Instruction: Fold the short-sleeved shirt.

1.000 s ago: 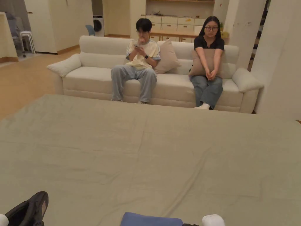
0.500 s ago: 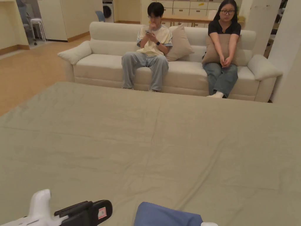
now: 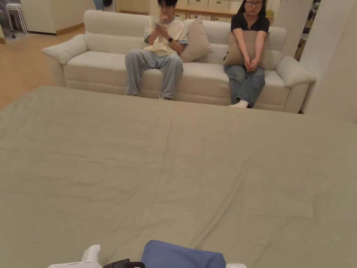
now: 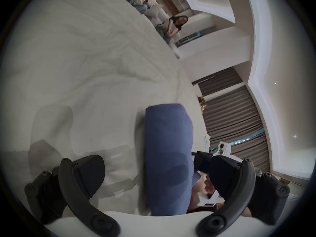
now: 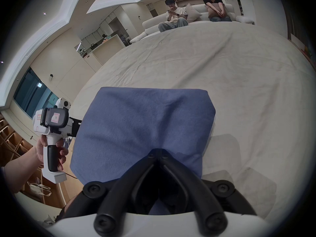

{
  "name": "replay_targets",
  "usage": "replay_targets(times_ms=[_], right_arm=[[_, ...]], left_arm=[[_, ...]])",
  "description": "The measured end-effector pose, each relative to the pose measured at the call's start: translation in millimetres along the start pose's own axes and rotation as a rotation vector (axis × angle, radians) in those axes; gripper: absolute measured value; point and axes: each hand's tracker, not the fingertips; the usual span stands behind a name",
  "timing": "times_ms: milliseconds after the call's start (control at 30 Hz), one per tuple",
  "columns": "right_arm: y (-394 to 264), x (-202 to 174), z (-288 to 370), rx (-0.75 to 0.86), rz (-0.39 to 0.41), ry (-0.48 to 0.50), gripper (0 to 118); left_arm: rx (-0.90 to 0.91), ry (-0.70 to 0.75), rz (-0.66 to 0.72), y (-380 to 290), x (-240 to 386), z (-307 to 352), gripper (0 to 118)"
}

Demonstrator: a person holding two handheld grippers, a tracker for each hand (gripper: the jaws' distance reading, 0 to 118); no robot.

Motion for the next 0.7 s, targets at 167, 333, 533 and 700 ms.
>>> replay_targets(times_ms=[167,333,533,700], right_arm=[[0,1,-1,0.002,-0.016,0.006,0],[0,2,-1,0.003,-0.022,0.004,0],[0,-5,2,0.014,-0.016,-0.009,0],[13,-32,90,0.397,0.076,-0.108,0]], left_arm=[[-0.165,-0.067,-0.003,0,10,-40,118],[-0.16,0.078,-0.065,-11,38,-62,32],[-0.152,0.069,-0.031,-4,18,-59,32],[-0.161,0.123,-0.068,4,21,-55,33]])
